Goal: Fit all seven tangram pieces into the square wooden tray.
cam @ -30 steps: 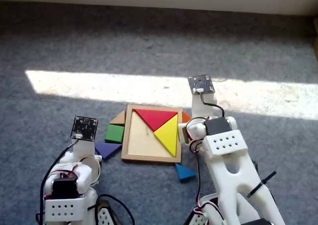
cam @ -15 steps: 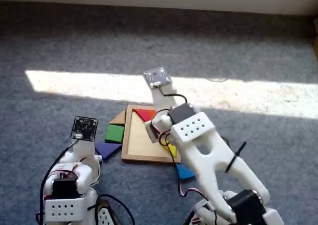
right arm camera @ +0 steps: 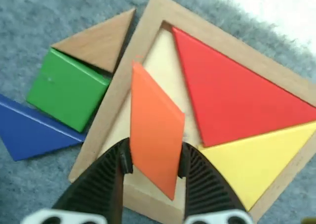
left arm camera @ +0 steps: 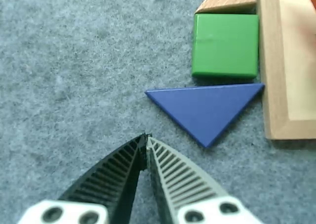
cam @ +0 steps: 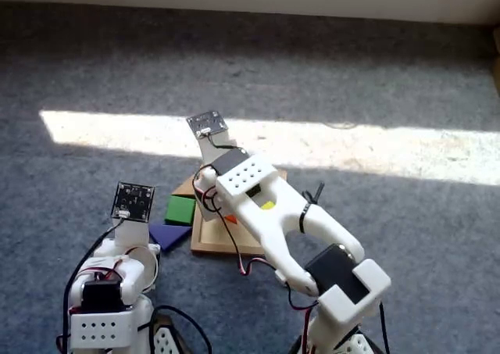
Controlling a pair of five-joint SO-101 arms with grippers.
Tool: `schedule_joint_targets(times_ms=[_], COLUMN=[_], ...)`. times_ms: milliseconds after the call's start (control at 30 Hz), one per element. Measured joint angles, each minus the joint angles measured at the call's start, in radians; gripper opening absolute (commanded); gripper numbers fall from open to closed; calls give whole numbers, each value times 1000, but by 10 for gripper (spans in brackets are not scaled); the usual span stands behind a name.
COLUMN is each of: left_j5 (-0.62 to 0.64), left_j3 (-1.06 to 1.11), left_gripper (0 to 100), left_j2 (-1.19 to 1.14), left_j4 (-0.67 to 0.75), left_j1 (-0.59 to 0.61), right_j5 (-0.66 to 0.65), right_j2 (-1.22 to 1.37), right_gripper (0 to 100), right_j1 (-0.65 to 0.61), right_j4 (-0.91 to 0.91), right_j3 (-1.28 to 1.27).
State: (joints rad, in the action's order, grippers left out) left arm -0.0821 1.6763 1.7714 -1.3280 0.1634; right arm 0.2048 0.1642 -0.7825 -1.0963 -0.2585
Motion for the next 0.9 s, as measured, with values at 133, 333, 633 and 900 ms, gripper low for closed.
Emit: schedule_joint_targets(times_ms=[133, 333, 633, 900], left_j5=[0, 0, 0, 0], left_j3=[0, 0, 0, 0], left_gripper=[7, 7, 7, 7], left_j2=[0, 0, 0, 0], left_j4=[0, 0, 0, 0], left_j1=[0, 0, 0, 0], right_j5=[46, 110, 124, 124], right_j2=[23, 25, 25, 25], right_gripper=[23, 132, 139, 236], right_j1=[0, 0, -2, -58], right_j4=[0, 0, -2, -12], right_j3=[23, 35, 35, 35])
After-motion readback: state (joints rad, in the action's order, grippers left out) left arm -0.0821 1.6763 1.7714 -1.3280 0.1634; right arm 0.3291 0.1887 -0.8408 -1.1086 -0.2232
